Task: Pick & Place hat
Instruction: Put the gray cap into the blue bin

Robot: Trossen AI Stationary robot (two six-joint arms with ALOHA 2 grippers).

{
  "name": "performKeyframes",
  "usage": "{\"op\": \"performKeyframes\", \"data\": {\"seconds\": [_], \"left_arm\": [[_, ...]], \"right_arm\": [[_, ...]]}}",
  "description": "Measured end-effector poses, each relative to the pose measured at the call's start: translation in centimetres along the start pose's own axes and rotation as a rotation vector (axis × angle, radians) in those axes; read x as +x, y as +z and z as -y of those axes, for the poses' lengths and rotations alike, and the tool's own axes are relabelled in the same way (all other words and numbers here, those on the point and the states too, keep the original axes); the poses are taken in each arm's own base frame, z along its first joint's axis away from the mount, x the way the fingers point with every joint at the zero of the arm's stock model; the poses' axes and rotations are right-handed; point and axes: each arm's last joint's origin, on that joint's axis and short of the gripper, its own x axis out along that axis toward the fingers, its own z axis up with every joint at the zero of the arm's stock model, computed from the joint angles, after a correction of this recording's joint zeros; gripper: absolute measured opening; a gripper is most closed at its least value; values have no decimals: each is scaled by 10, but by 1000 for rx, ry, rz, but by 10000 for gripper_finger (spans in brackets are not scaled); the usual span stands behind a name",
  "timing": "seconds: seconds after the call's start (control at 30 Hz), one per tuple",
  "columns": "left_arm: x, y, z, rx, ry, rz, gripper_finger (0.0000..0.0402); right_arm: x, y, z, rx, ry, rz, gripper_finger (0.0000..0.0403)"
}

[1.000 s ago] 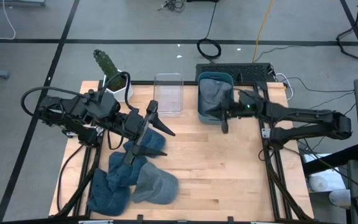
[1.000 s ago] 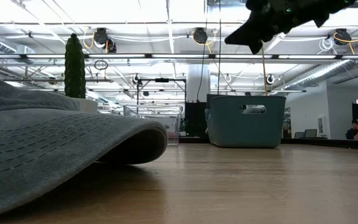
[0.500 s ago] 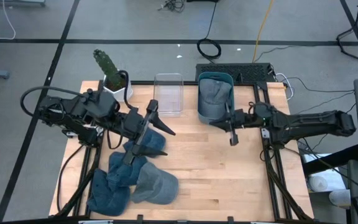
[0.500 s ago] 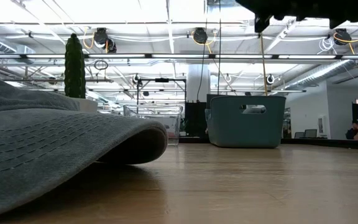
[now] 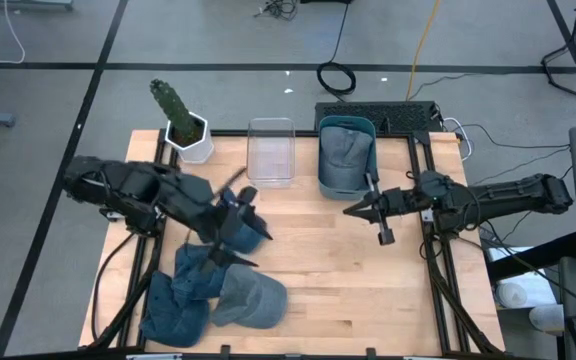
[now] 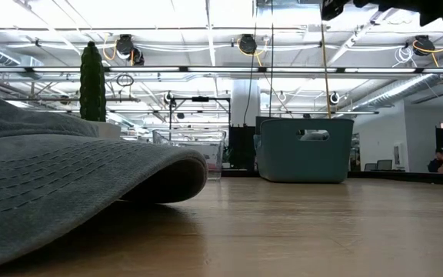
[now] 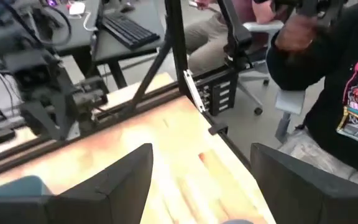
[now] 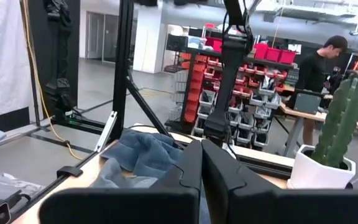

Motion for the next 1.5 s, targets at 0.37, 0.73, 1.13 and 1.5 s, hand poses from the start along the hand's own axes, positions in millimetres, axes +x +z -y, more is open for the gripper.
{"op": "performKeyframes", "data": {"seconds": [0.37, 0.73, 1.13, 1.5], "left_arm": [[0, -60, 19, -138, 138, -45, 274], [23, -115, 69, -141, 42, -256, 274], [93, -136, 119, -468, -35, -614, 273], [128, -165, 150, -653, 3, -738, 273]], "right_arm": [[1, -2, -1, 14, 5, -16, 0], [1, -2, -1, 13, 3, -17, 0], [0, -6, -1, 16, 4, -23, 0], [0, -4, -1, 32, 1, -1, 0]]}}
